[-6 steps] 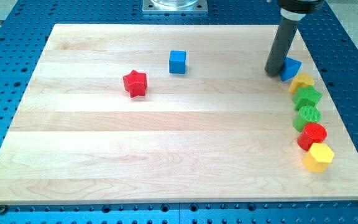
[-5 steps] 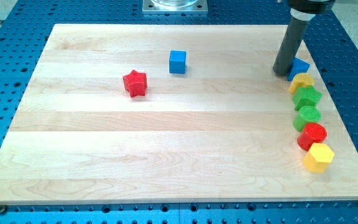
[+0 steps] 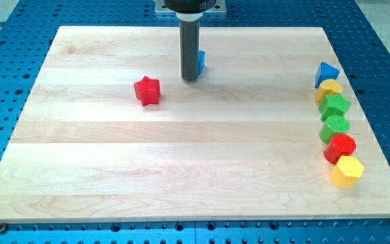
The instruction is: Put the cube at the top of the triangle
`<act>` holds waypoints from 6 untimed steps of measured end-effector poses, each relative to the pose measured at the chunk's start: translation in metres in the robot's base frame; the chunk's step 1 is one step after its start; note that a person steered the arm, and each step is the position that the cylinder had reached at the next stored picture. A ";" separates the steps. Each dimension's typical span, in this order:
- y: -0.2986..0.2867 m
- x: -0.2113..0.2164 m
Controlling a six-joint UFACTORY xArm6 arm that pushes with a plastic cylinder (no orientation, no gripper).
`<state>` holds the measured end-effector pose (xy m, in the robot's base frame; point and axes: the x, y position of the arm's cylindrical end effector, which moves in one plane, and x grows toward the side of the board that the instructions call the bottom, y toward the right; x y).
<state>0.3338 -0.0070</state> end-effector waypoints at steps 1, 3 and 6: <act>-0.035 -0.017; 0.009 -0.029; 0.044 -0.071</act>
<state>0.2627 0.0368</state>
